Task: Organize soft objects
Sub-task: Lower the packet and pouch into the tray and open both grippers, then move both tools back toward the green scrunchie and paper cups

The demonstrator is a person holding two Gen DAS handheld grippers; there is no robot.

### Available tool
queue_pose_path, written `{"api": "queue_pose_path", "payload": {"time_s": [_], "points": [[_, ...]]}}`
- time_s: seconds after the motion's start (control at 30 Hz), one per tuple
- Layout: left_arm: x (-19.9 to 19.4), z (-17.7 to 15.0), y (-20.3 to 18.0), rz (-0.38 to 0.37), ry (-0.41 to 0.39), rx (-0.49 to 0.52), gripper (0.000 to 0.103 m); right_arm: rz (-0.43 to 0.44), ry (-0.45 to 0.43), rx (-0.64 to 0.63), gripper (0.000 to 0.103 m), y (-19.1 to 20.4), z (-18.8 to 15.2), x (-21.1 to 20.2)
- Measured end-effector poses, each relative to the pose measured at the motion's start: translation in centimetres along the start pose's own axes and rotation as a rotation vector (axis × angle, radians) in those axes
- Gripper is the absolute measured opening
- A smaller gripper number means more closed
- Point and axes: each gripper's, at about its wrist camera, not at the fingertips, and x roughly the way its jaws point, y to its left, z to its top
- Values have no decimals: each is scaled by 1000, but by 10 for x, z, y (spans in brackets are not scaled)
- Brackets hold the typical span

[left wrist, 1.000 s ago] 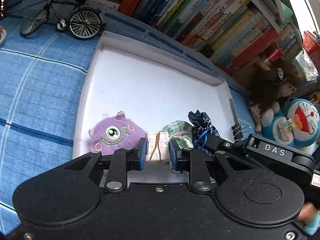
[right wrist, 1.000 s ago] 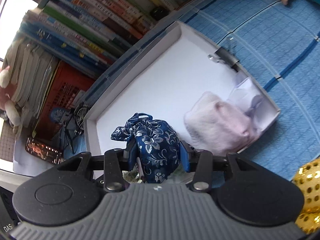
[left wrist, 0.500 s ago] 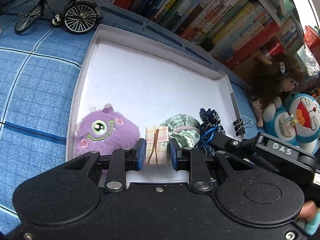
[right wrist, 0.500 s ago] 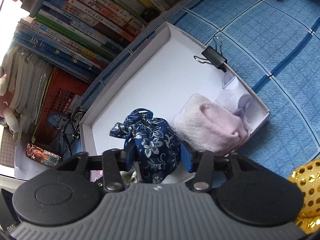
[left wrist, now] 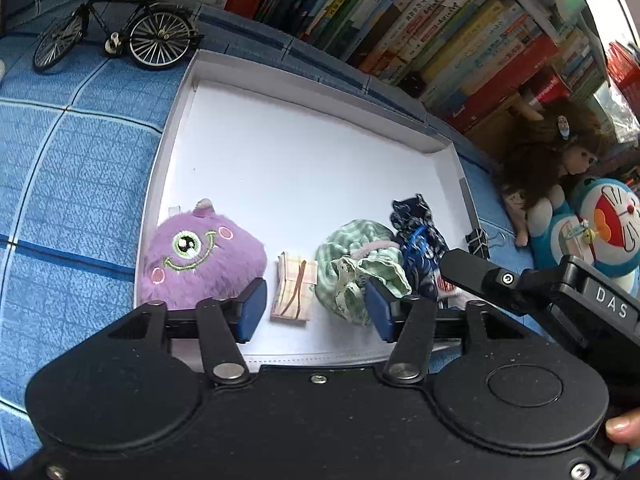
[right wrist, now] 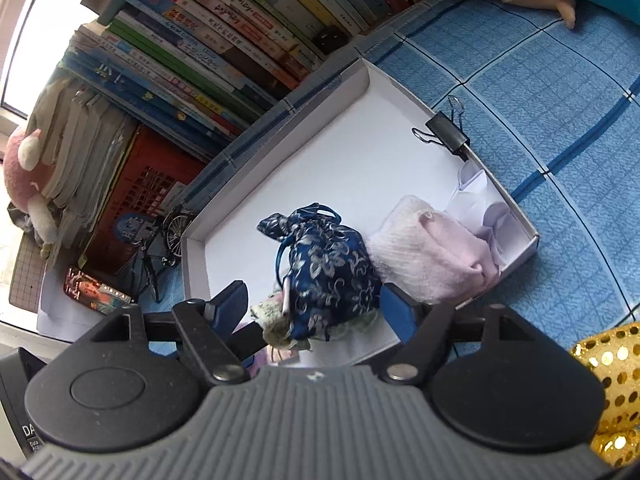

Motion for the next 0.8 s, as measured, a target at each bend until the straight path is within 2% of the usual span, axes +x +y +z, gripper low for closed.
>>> {"api": "queue_pose_path", "payload": {"time_s": [0.13,0.4,0.6,0.8], "points": [[-9,-4,-7,20,-16,23,62,10,-9,-20,83,1,-2,-9],[-38,-18,-13,45,-60,56,68,4,-44,-119,85,7,-8,-36],[-72,-35,-20,45,-131,107,77,-30,-114,-281,87,17,-22,-64],[-102,-58,-26,29,-192,154,77,-46,-187,-430,89,25,-43,-90]]}}
